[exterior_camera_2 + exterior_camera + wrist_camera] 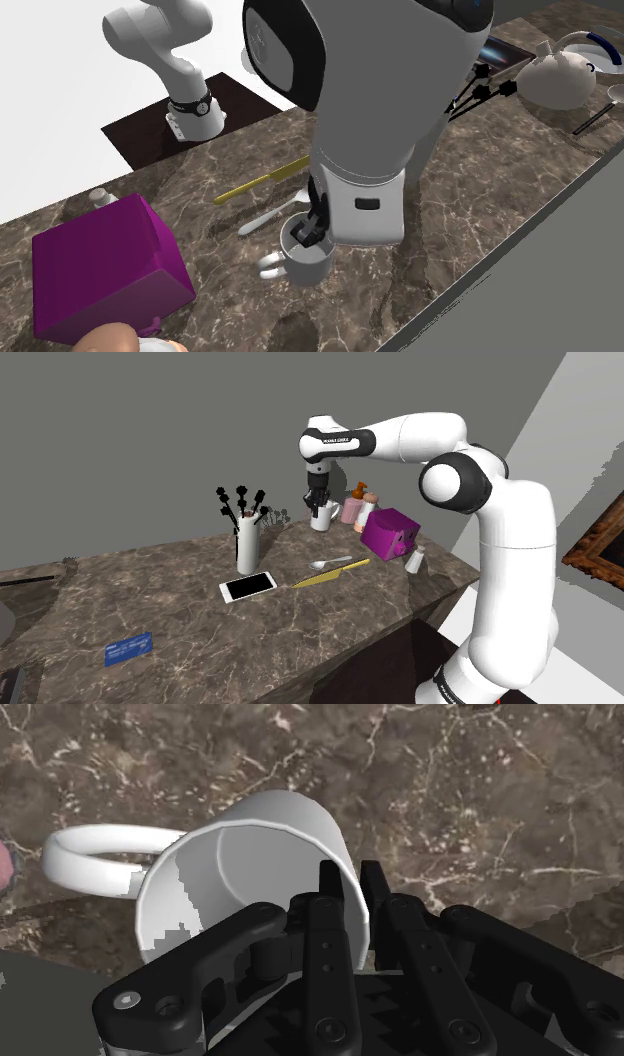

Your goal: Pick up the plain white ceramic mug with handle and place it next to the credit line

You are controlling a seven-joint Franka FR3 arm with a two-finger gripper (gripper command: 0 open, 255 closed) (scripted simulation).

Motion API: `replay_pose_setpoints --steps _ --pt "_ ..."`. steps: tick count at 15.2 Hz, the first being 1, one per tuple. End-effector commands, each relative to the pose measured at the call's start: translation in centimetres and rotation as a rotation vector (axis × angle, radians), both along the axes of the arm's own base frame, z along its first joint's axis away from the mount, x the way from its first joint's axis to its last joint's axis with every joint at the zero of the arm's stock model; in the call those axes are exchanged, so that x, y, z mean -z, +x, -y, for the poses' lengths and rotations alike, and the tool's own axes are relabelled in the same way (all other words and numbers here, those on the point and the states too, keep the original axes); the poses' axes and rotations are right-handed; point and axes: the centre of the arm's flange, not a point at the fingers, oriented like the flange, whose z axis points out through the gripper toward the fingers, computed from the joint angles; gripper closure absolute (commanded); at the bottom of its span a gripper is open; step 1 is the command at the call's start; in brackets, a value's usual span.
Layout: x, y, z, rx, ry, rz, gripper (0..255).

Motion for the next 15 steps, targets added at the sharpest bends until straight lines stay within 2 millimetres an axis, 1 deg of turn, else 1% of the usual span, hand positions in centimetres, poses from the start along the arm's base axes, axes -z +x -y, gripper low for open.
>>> replay_pose_setpoints --steps 1,15 --pt "-0.9 0.0 -0.1 0.0 0.0 0.0 255" --pt "-8.3 0.0 -0.1 0.0 0.0 0.0 255"
